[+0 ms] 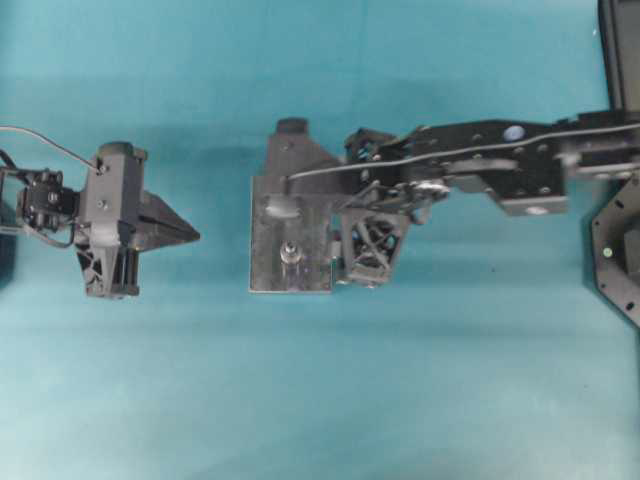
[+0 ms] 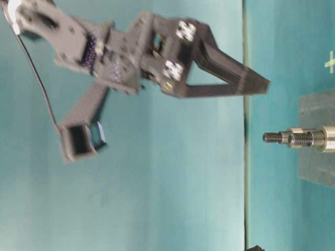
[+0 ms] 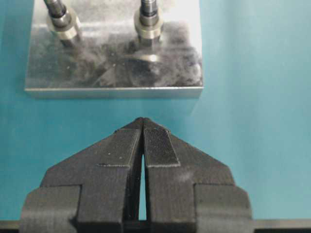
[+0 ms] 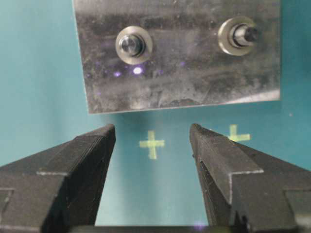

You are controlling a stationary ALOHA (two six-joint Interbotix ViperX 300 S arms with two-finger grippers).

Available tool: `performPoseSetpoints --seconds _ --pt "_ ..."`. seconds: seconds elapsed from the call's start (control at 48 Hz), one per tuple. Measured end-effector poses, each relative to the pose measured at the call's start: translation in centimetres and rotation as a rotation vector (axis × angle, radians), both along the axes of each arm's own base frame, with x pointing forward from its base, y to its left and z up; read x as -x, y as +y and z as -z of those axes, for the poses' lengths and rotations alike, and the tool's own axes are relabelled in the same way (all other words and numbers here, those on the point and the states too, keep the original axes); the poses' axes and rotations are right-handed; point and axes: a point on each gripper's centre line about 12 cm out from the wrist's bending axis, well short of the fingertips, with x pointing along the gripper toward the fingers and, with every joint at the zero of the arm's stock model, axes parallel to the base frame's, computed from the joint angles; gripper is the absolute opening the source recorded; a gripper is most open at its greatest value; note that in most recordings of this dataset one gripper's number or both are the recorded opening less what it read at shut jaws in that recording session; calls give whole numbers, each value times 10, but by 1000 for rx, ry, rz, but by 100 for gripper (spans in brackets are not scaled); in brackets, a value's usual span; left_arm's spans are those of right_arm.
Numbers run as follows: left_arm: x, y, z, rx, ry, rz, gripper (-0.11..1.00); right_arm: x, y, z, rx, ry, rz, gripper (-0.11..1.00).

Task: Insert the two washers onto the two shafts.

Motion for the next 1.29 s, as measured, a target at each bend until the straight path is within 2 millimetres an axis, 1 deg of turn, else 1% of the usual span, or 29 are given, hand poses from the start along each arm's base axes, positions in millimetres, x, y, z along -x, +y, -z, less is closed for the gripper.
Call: performPoseSetpoints --seconds 0.187,0.437,0.646,0.812,1.146,1.291 --pt "0 0 -1 1 -3 -1 0 10 0 -12 7 -95 5 66" --pt "0 0 0 1 -3 -1 0 19 0 -20 9 -191 14 66" --pt "0 0 0 1 -3 -1 0 20 -1 -19 10 -202 16 66" --pt "-1 0 -1 1 -17 -1 0 21 0 -23 11 -237 15 66" --pt "-6 0 -8 1 -103 2 0 34 3 -25 18 -367 16 66" --pt "-5 0 -8 2 -132 2 0 41 3 -18 21 -399 19 66"
